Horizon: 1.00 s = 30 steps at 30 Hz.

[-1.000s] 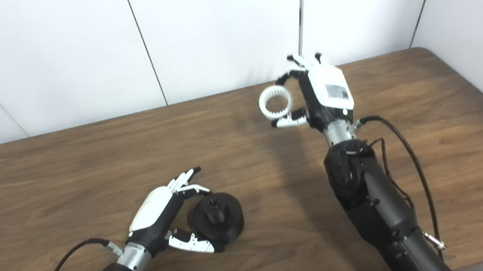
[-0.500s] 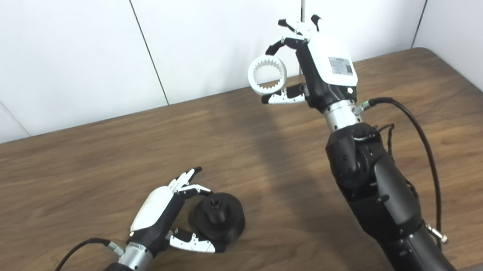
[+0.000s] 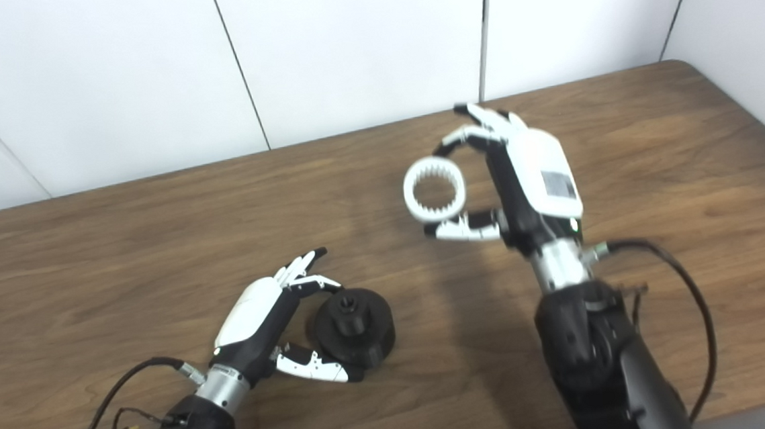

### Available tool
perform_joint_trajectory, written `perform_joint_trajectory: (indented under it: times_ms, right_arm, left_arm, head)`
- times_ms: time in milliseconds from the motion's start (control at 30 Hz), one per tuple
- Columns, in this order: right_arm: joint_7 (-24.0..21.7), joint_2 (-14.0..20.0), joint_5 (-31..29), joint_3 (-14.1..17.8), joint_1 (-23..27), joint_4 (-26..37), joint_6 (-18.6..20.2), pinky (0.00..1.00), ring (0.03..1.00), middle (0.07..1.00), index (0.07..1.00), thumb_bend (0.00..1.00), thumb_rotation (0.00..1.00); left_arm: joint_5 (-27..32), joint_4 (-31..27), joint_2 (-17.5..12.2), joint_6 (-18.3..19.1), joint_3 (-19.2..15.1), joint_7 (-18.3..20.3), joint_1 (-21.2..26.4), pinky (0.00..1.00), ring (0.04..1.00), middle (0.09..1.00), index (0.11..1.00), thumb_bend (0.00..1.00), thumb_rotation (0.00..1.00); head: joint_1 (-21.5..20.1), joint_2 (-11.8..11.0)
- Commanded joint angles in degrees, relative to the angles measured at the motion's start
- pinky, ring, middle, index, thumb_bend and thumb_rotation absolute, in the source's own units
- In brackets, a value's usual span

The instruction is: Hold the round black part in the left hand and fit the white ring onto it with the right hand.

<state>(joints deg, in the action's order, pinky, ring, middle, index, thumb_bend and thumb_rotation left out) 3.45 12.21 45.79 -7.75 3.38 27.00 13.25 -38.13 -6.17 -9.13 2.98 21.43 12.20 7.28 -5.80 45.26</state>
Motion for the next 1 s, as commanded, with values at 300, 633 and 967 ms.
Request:
perform_joint_trajectory:
  times_ms: [300, 633, 967]
  right_arm:
    - [-0.8, -1.3, -3.0, -0.2, -4.4, 5.0, -6.0, 0.95, 0.874, 0.865, 0.494, 0.52, 0.15]
    - [-0.9, -2.7, -3.5, -1.7, -6.3, 4.3, -8.3, 0.93, 0.866, 0.86, 0.494, 0.52, 0.15]
    - [-2.2, -4.4, -3.6, -4.1, -6.3, 3.4, -9.8, 0.96, 0.871, 0.862, 0.494, 0.52, 0.15]
  left_arm:
    - [-2.4, -0.8, 2.2, 1.5, 0.6, -1.0, 4.1, 1.0, 1.0, 1.0, 0.598, 0.97, 0.38]
    - [-2.7, -1.3, 2.7, 2.1, 0.7, -1.0, 3.9, 1.0, 1.0, 1.0, 0.593, 0.97, 0.36]
    - [-2.2, -0.9, 1.9, 1.5, 0.6, -1.1, 3.9, 1.0, 1.0, 1.0, 0.593, 0.97, 0.37]
  head:
    - [9.7, 1.1]
    - [9.2, 1.4]
    - [8.6, 1.7]
